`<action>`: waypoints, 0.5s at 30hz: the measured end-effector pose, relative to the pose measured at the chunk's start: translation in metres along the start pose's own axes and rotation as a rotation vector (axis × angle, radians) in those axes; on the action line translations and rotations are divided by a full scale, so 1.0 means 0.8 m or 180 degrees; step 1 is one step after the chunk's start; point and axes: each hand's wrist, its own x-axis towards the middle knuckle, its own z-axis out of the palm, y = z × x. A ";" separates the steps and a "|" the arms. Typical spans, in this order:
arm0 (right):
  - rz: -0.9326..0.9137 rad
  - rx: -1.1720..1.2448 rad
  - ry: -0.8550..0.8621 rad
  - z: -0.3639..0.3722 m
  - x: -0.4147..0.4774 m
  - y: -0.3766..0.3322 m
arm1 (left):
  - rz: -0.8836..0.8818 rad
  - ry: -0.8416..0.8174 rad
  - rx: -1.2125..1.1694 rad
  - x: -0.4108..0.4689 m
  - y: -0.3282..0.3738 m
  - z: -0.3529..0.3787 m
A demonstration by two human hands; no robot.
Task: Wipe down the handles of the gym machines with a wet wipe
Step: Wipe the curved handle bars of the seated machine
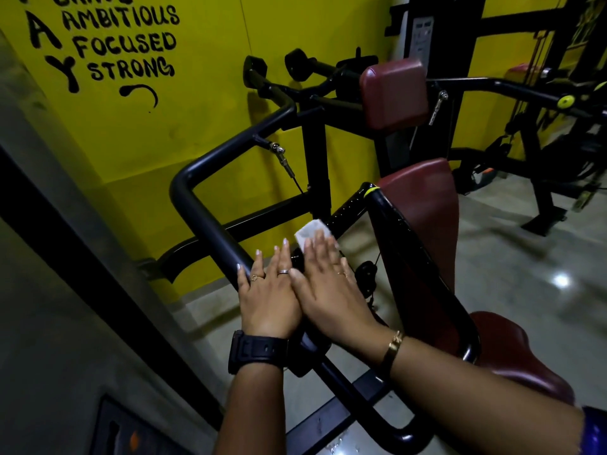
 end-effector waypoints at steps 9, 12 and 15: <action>0.0221 -0.0572 0.0145 -0.031 0.012 0.035 | -0.0043 0.0095 -0.0114 -0.003 0.004 -0.004; -0.0080 -0.0561 -0.0220 -0.018 -0.011 0.025 | -0.0014 0.0071 -0.0101 -0.003 0.003 -0.004; -0.0472 -0.0404 -0.0578 -0.012 -0.019 0.015 | 0.0043 -0.0011 0.0055 -0.001 -0.001 -0.004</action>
